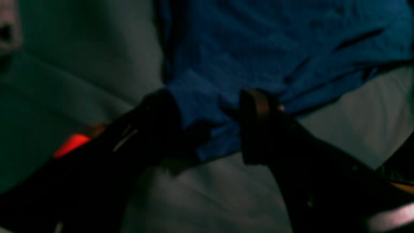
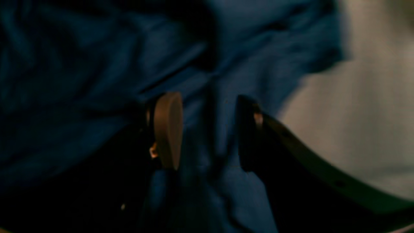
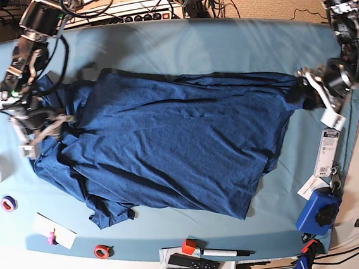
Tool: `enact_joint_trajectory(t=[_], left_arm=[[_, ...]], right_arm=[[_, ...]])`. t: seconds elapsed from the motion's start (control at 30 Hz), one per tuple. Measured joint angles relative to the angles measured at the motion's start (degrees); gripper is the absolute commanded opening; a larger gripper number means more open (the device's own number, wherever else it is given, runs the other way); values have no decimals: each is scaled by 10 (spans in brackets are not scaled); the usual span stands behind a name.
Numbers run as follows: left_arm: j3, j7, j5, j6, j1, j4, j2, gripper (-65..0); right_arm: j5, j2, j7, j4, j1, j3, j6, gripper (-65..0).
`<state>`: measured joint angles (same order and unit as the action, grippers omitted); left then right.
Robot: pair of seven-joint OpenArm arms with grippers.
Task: Layout the t-shirt on the table in an organized manner, then fold the t-shirt properly
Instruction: 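Move the right gripper to the shirt's opposite shoulder and grasp it, then hold both shirt corners and pull them apart to stretch the shirt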
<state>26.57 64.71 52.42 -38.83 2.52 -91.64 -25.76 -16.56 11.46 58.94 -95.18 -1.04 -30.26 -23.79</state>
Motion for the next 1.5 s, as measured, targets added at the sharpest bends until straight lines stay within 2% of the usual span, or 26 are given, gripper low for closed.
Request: enact_joint_trajectory(t=[0.07, 0.17, 0.33, 0.43, 0.5, 0.7, 0.83, 1.1, 1.3, 1.33, 1.43, 1.5], left_arm=[[13, -3, 14, 6, -10, 0, -19, -305], [45, -3, 26, 6, -38, 0, -39, -305], [91, -4, 36, 6, -63, -1, -69, -305], [93, 1, 38, 6, -62, -1, -76, -305], [92, 3, 38, 6, -62, -1, -76, -305], [92, 8, 40, 6, -62, -1, -76, -305], [92, 8, 40, 6, -62, -1, -76, -305], [92, 12, 40, 6, -62, -1, -76, -305], [92, 13, 40, 6, -62, -1, -76, -305], [92, 14, 40, 6, -62, -1, -76, -305], [92, 14, 40, 6, -62, -1, -76, -305], [92, 14, 40, 6, -62, -1, -76, -305]], right_arm=[[-15, 4, -3, -1, -1, -38, 2, -383], [-81, 5, 11, -1, -1, -110, -4, -384], [-265, 2, 106, -2, -1, -235, -50, -384], [-353, -13, 167, -3, -3, -318, -76, -384], [-403, -23, 181, -3, 16, -355, -85, -384], [-445, -73, 179, -3, 107, -424, -116, -384], [-469, -107, 166, -2, 123, -449, -123, -383], [-437, -107, 144, 9, 74, -395, -121, -383], [-434, -107, 142, 118, 45, -364, -128, -381], [-439, -107, 138, 130, 42, -365, -142, -361], [-448, -96, 145, 142, 42, -365, -148, -297], [-445, -81, 163, 143, 42, -365, -148, -295]])
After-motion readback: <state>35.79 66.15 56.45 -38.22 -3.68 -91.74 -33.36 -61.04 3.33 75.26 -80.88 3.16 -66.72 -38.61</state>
